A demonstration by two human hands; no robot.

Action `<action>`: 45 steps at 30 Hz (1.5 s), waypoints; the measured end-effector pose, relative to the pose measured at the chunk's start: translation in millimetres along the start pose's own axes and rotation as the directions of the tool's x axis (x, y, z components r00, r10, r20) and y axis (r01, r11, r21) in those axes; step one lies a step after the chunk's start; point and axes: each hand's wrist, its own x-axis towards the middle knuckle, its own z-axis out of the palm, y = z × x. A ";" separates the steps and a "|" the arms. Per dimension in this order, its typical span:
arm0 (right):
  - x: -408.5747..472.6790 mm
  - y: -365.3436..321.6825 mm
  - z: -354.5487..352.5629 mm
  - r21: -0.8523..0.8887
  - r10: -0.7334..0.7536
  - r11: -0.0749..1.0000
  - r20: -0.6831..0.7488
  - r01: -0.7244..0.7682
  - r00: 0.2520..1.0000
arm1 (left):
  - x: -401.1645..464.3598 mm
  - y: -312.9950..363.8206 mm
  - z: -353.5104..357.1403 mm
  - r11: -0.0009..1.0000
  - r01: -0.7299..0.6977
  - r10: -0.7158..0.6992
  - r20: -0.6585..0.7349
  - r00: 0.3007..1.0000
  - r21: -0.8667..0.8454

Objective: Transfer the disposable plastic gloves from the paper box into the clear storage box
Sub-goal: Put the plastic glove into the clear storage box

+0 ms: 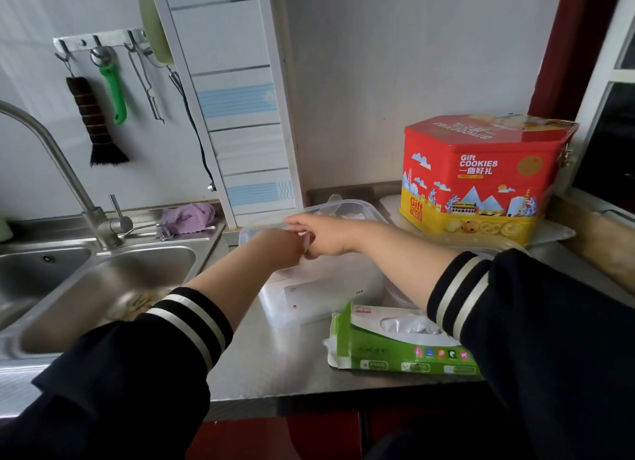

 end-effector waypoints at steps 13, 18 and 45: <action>12.7 15.2 -2.3 -0.305 0.230 0.928 0.013 -0.215 0.973 | -13.0 -44.3 -14.2 0.963 -0.067 -0.067 -0.469 0.881 -0.263; 0.7 7.1 -19.7 -0.176 0.143 0.970 -0.139 -0.167 0.980 | -32.3 -22.2 -11.7 0.809 -0.170 -0.101 -0.418 0.903 -0.562; -144.0 106.1 48.8 -0.012 0.042 0.999 -0.280 -0.047 0.959 | -63.5 118.0 105.6 0.655 -0.508 0.099 -0.604 0.791 -0.559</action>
